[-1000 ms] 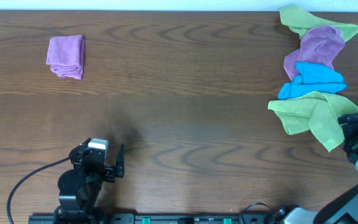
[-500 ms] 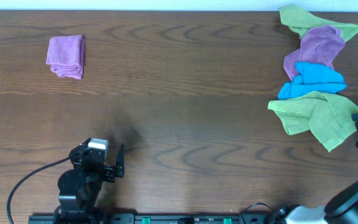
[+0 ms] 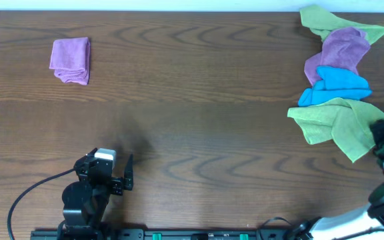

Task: Fold the cloth
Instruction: 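Grasp the green cloth edge with the right gripper and lift it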

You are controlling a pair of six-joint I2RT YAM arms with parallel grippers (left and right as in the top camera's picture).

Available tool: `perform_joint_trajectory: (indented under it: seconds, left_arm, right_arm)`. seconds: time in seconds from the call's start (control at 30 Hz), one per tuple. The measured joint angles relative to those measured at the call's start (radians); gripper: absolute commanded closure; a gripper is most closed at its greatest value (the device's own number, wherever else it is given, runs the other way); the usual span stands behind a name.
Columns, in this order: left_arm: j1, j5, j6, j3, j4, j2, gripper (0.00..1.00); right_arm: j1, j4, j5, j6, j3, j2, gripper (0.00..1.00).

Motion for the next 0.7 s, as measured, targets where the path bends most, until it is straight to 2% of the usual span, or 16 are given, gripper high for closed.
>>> perform_joint_trajectory:
  seconds: [0.03,0.1,0.13,0.33,0.53,0.7]
  left_arm:
    - [0.0,0.0,0.0,0.0,0.0,0.0,0.05]
    - [0.0,0.0,0.0,0.0,0.0,0.0,0.05]
    - [0.0,0.0,0.0,0.0,0.0,0.0,0.05]
    - [0.0,0.0,0.0,0.0,0.0,0.0,0.05]
    - [0.0,0.0,0.0,0.0,0.0,0.0,0.05]
    - [0.0,0.0,0.0,0.0,0.0,0.0,0.05]
  right_arm:
    - [0.008,0.002,-0.012,0.019,0.0,0.011,0.77]
    - [0.019,0.003,-0.033,0.037,0.001,0.016,0.95]
    - [0.02,0.002,-0.043,0.038,0.003,0.016,0.99]
    - [0.026,0.0,-0.202,0.066,0.065,0.016,0.98]
    - [0.03,-0.002,-0.45,0.09,0.138,0.013,0.99]
    - [0.096,-0.004,-0.637,0.095,0.156,-0.082,0.98]
